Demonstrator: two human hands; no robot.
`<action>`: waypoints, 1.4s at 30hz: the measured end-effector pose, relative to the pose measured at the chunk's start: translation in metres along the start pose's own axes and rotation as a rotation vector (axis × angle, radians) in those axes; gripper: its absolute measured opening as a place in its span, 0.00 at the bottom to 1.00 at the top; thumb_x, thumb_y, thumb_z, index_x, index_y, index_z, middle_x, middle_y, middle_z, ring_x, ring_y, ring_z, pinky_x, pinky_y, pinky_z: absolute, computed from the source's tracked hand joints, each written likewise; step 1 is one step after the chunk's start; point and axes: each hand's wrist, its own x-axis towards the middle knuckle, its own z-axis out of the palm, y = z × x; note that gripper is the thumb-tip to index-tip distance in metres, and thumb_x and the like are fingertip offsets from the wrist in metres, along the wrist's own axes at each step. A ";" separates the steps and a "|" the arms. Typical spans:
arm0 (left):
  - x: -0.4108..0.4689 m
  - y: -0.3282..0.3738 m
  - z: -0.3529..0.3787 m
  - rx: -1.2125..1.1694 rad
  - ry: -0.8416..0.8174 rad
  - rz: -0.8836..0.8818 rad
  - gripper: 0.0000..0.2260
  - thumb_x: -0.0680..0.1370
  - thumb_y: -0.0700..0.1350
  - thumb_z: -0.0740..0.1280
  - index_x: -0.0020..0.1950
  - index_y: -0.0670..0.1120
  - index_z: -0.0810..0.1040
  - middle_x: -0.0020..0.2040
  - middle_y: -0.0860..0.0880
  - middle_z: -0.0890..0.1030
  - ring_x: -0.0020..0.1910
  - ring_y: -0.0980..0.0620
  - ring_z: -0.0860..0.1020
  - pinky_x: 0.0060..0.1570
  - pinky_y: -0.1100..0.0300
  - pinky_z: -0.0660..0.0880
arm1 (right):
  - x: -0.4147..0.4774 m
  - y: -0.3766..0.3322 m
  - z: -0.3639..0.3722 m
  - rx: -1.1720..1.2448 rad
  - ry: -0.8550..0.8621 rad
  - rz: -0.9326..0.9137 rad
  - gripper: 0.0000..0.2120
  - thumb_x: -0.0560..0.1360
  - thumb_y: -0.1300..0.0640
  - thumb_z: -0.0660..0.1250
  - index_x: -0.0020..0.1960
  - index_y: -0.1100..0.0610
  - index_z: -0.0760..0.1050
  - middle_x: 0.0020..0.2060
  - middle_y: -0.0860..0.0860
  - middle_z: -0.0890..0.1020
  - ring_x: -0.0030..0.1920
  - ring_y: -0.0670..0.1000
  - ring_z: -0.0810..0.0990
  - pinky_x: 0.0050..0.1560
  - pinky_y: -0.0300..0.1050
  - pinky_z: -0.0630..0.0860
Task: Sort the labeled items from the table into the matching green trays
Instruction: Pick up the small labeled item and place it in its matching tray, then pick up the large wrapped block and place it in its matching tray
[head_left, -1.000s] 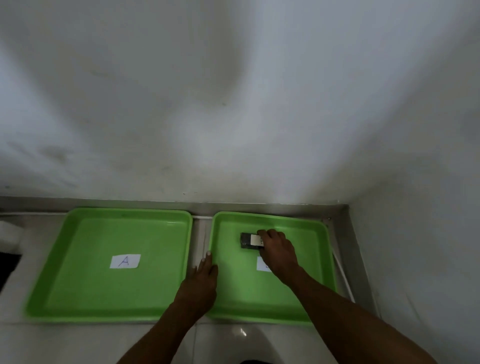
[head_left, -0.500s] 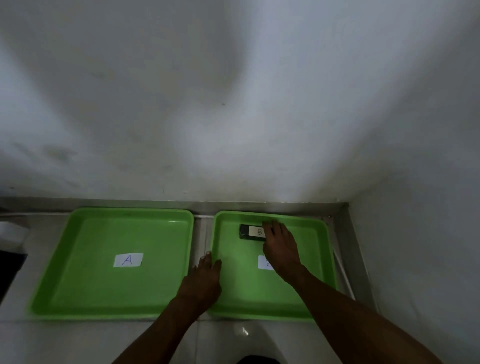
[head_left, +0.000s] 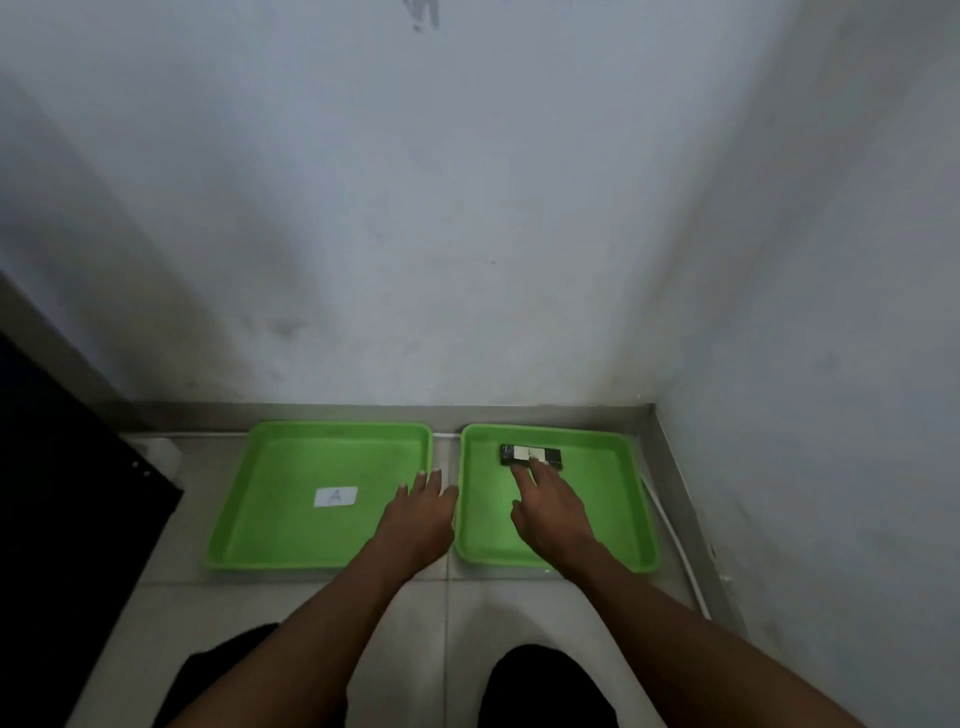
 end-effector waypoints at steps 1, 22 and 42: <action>-0.009 -0.002 -0.008 0.003 0.007 -0.006 0.26 0.79 0.39 0.59 0.77 0.40 0.60 0.79 0.34 0.57 0.79 0.35 0.55 0.75 0.37 0.59 | -0.006 -0.008 -0.010 -0.002 0.002 0.004 0.26 0.76 0.60 0.60 0.73 0.59 0.61 0.72 0.61 0.67 0.72 0.59 0.66 0.70 0.54 0.68; -0.347 0.010 -0.470 -0.143 0.063 -0.158 0.25 0.83 0.45 0.58 0.80 0.46 0.57 0.82 0.41 0.54 0.81 0.41 0.53 0.78 0.42 0.56 | -0.172 -0.232 -0.519 0.101 -0.031 -0.070 0.25 0.79 0.53 0.59 0.75 0.55 0.59 0.76 0.59 0.62 0.75 0.56 0.62 0.72 0.50 0.66; -0.604 -0.366 -0.536 -0.218 0.104 -0.425 0.20 0.81 0.45 0.60 0.72 0.44 0.67 0.72 0.41 0.70 0.70 0.38 0.70 0.68 0.41 0.69 | -0.173 -0.696 -0.529 0.165 -0.093 -0.306 0.22 0.78 0.55 0.60 0.71 0.55 0.63 0.71 0.56 0.69 0.68 0.58 0.71 0.63 0.53 0.74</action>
